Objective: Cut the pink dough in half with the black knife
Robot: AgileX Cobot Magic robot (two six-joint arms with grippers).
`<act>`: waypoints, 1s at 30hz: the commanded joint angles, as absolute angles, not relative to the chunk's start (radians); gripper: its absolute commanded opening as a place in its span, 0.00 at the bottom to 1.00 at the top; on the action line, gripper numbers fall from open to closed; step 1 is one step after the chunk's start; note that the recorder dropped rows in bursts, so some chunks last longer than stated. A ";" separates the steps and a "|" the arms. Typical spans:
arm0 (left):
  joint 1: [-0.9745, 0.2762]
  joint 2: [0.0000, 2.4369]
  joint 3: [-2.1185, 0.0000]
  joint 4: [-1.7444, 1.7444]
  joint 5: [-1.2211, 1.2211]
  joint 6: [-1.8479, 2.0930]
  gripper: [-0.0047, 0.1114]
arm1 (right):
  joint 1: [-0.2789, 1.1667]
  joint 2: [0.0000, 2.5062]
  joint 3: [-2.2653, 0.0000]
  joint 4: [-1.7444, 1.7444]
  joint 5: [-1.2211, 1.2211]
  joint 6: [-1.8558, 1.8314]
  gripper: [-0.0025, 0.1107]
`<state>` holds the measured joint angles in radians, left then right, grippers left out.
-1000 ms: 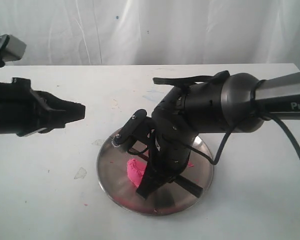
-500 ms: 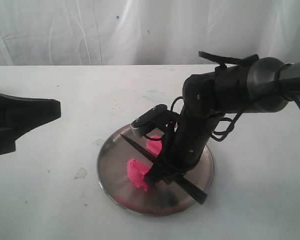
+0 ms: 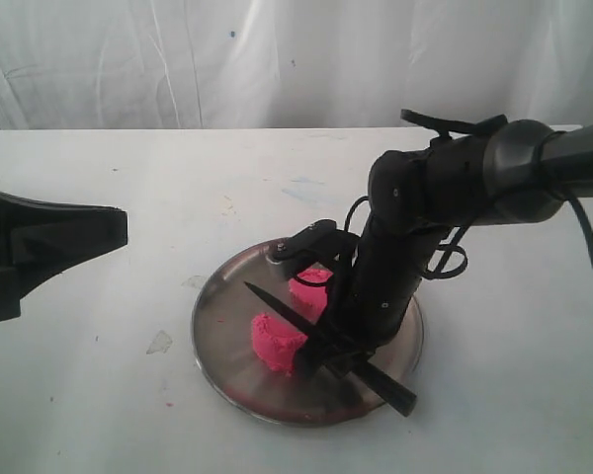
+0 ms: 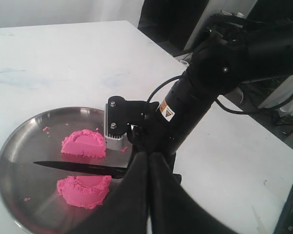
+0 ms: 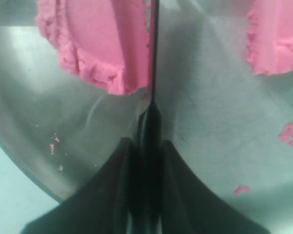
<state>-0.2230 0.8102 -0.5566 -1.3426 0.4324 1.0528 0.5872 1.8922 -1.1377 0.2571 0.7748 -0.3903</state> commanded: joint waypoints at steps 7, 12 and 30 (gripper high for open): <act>-0.222 0.802 -0.549 -1.367 0.466 1.028 0.04 | 0.578 1.909 -1.144 0.265 0.773 -0.405 0.33; -0.222 0.802 -0.549 -1.367 0.470 1.024 0.04 | 0.578 1.879 -1.144 0.259 0.773 -0.405 0.41; -0.222 0.673 -0.549 -1.360 0.524 1.016 0.04 | 0.578 1.583 -1.059 0.166 0.701 -0.240 0.19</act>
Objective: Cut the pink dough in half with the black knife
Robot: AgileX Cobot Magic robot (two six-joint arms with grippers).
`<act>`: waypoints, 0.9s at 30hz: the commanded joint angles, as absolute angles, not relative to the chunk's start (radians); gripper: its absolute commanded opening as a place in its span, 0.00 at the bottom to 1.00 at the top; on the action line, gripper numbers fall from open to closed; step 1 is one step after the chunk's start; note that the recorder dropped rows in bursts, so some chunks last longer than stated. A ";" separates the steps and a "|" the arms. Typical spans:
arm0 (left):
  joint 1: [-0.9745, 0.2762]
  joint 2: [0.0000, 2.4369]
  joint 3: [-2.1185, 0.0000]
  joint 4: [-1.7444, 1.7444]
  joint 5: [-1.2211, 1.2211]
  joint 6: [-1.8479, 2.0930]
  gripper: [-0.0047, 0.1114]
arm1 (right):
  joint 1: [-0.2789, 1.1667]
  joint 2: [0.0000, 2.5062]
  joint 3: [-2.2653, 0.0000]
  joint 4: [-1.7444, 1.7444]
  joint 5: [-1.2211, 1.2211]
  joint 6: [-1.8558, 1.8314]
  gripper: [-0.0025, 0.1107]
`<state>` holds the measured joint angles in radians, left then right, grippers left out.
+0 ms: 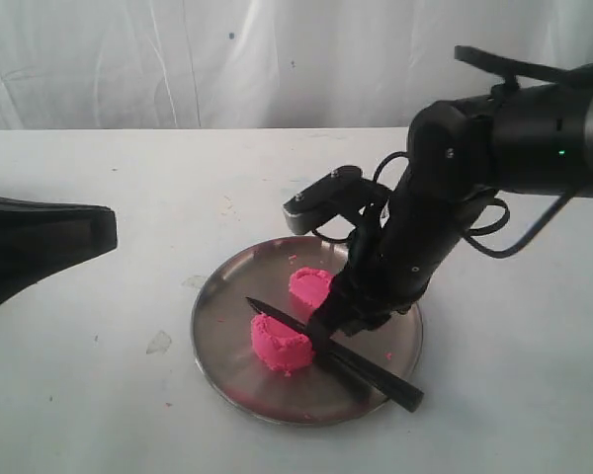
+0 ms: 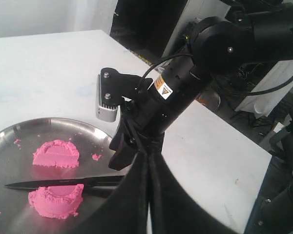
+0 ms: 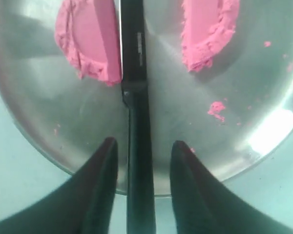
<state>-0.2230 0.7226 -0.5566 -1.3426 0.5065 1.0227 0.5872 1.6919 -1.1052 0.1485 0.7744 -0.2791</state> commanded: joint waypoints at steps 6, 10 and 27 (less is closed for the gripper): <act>-0.222 0.639 -0.549 -1.335 0.524 1.027 0.04 | 0.578 1.290 -0.920 0.301 0.575 -0.240 0.02; -0.222 0.639 -0.549 -1.334 0.524 1.027 0.04 | 0.578 1.114 -0.875 0.314 0.581 -0.240 0.02; -0.222 0.639 -0.549 -1.332 0.515 1.027 0.04 | 0.578 0.714 -0.831 0.291 0.536 -0.186 0.02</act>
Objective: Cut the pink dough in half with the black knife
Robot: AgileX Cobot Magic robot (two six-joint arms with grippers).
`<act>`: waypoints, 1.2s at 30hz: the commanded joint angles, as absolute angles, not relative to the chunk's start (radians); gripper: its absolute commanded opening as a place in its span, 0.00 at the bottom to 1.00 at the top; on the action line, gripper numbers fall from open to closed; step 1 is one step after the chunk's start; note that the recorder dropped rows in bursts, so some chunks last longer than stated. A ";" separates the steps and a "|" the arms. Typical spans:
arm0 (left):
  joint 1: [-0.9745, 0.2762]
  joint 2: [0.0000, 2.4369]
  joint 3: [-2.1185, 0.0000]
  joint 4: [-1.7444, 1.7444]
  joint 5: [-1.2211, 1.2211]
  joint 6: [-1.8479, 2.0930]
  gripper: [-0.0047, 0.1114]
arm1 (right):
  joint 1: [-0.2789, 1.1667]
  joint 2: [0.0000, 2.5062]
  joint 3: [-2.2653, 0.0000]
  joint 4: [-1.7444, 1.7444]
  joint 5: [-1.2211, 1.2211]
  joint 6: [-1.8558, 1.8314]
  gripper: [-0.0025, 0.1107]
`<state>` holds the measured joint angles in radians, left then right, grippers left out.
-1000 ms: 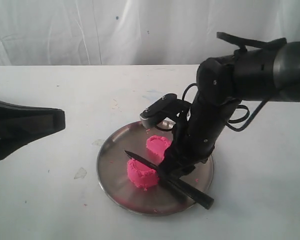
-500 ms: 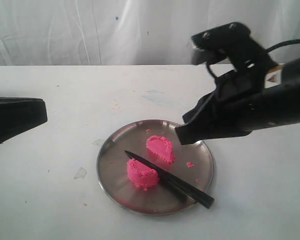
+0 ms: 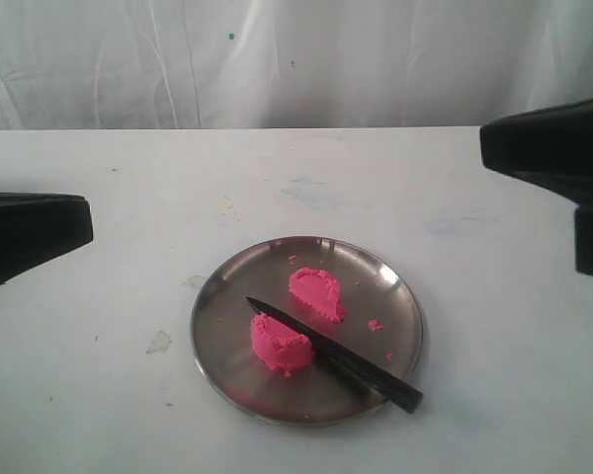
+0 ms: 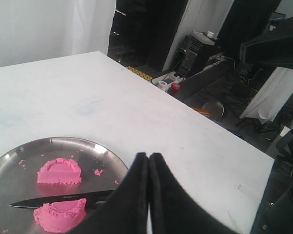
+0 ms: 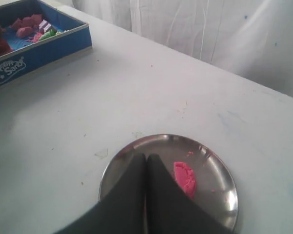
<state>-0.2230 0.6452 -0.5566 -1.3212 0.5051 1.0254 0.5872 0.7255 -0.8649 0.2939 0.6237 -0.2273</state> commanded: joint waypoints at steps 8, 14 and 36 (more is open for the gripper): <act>-0.222 0.639 -0.549 -1.332 0.514 1.027 0.04 | 0.578 0.554 -0.484 0.167 0.219 -0.012 0.02; -0.222 0.639 -0.549 -1.332 0.514 1.027 0.04 | 0.574 0.346 -0.259 -0.110 0.172 0.222 0.02; -0.222 0.639 -0.549 -1.332 0.514 1.027 0.04 | 0.345 0.026 0.000 -0.108 0.139 0.203 0.02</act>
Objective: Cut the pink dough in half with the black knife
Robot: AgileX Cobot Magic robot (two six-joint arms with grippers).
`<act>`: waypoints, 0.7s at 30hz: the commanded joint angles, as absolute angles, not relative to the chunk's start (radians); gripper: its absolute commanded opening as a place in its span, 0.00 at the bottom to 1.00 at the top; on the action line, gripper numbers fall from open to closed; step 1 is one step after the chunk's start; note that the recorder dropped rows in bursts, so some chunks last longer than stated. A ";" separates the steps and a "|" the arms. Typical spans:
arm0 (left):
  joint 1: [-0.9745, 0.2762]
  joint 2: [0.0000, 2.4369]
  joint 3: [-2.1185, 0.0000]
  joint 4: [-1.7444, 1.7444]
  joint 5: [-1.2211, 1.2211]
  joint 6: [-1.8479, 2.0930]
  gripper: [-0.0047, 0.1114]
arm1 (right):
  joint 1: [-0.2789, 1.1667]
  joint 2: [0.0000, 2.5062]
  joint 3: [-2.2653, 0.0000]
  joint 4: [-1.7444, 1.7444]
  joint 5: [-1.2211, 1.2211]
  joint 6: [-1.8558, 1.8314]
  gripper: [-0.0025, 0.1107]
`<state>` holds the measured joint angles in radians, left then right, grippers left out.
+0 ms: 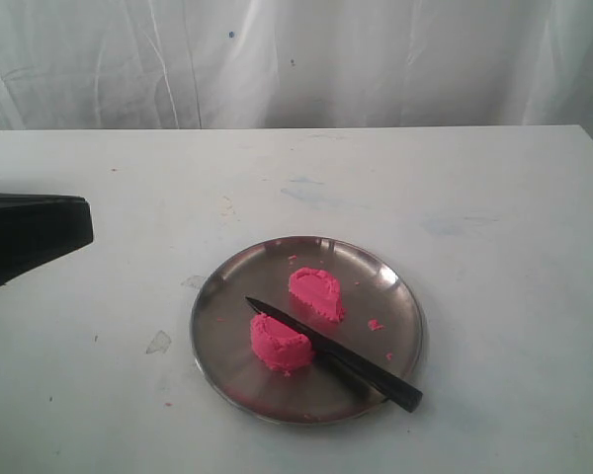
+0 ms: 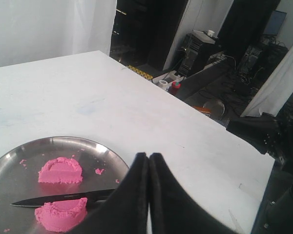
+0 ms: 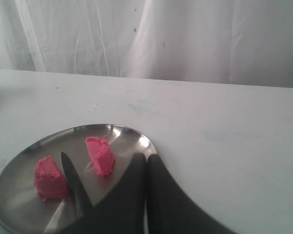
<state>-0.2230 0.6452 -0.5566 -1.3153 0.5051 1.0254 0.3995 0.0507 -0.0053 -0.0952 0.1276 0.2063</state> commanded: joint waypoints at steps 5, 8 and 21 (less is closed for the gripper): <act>-0.222 0.639 -0.549 -1.332 0.514 1.027 0.04 | 0.290 0.004 0.000 -0.106 0.197 0.148 0.02; -0.222 0.639 -0.549 -1.332 0.514 1.027 0.04 | 0.261 0.000 0.000 -0.106 0.239 0.139 0.02; -0.222 0.639 -0.549 -1.327 0.515 1.027 0.04 | 0.246 0.000 0.000 -0.106 0.241 0.139 0.02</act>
